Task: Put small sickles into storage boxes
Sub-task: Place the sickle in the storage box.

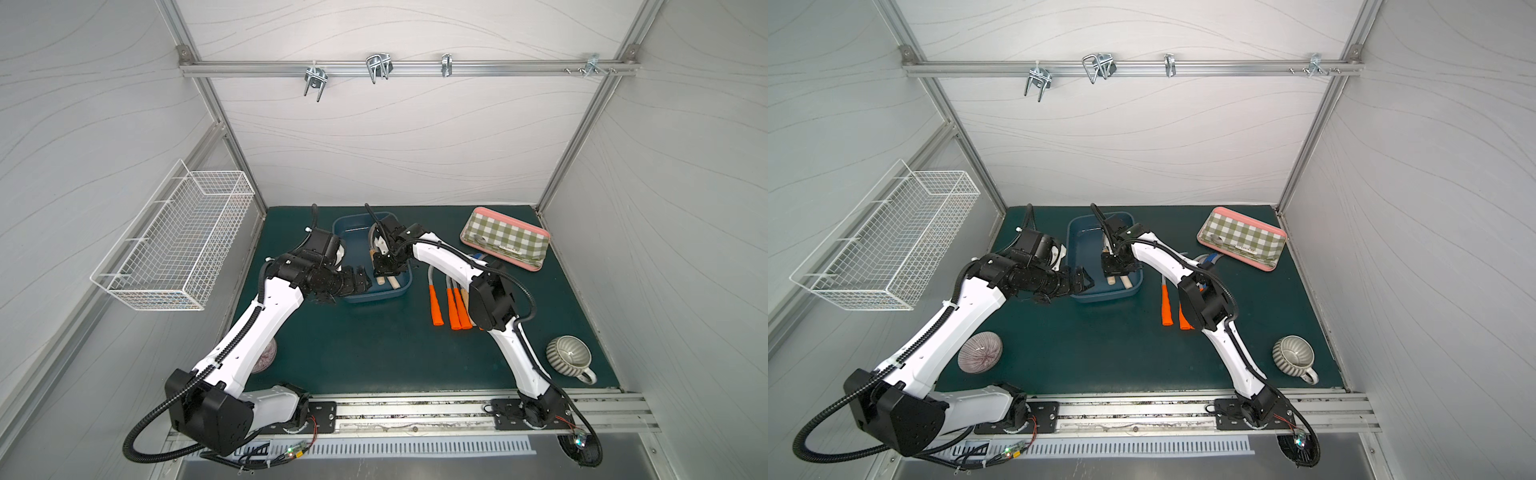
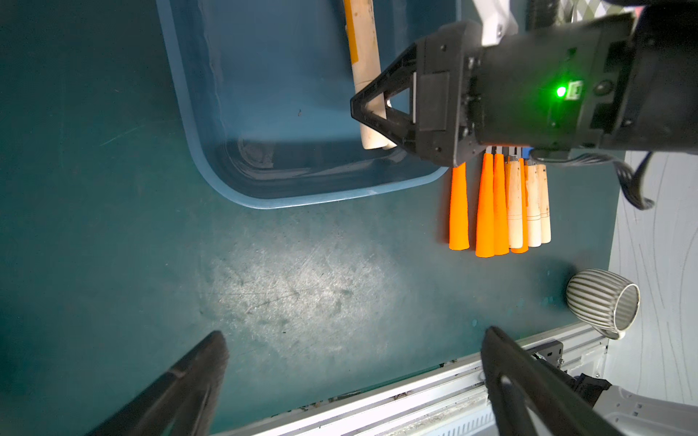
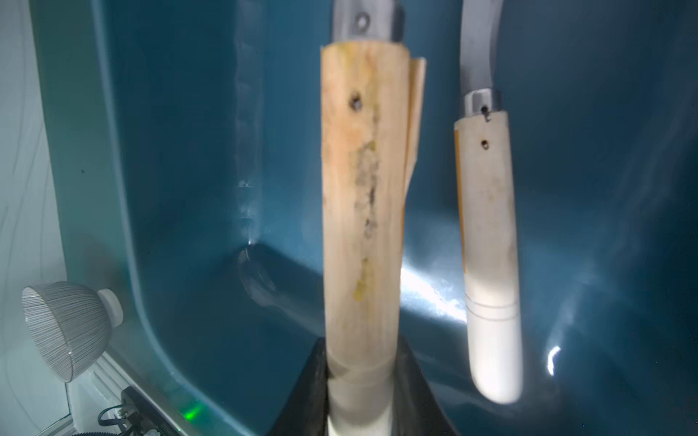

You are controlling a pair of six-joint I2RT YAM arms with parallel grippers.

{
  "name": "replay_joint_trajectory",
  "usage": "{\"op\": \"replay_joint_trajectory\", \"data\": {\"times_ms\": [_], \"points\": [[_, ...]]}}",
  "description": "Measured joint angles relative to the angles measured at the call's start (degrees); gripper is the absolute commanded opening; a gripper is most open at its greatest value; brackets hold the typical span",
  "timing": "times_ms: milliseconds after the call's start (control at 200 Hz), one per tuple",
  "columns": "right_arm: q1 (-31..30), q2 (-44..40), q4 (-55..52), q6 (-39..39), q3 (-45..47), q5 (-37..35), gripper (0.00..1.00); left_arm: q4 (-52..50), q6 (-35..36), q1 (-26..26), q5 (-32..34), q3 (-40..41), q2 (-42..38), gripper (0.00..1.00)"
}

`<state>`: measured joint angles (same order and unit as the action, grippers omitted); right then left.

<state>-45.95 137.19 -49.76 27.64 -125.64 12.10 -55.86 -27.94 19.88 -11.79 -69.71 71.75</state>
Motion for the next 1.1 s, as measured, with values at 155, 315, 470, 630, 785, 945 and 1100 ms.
{"op": "replay_joint_trajectory", "data": {"times_ms": [155,315,470,630,785,945,1100], "points": [[0.0,2.3,0.9,0.0,-0.1,0.7,0.20,-0.1,0.0,0.0,-0.2,0.2,-0.2,0.99],[0.0,4.1,1.4,0.0,-0.1,1.0,0.30,-0.3,0.0,0.0,-0.5,0.2,-0.5,0.99],[0.0,5.6,1.8,-0.1,-1.4,1.2,0.44,-0.8,0.1,0.0,-0.5,0.2,-1.0,0.99],[0.0,5.7,1.9,-0.2,-2.2,1.7,0.60,-0.9,0.1,0.0,-0.5,0.2,-1.2,0.99],[0.0,5.7,2.0,0.2,-2.4,1.9,0.85,-1.0,0.1,-0.1,-0.5,0.2,-1.2,0.99],[0.0,5.1,1.9,0.2,-2.4,2.9,0.99,-1.3,0.1,-0.1,-0.6,0.2,-1.2,0.99],[0.1,2.8,1.7,1.0,-1.5,3.7,0.99,-1.2,0.0,-0.1,-1.0,0.2,-1.2,0.99]]}}
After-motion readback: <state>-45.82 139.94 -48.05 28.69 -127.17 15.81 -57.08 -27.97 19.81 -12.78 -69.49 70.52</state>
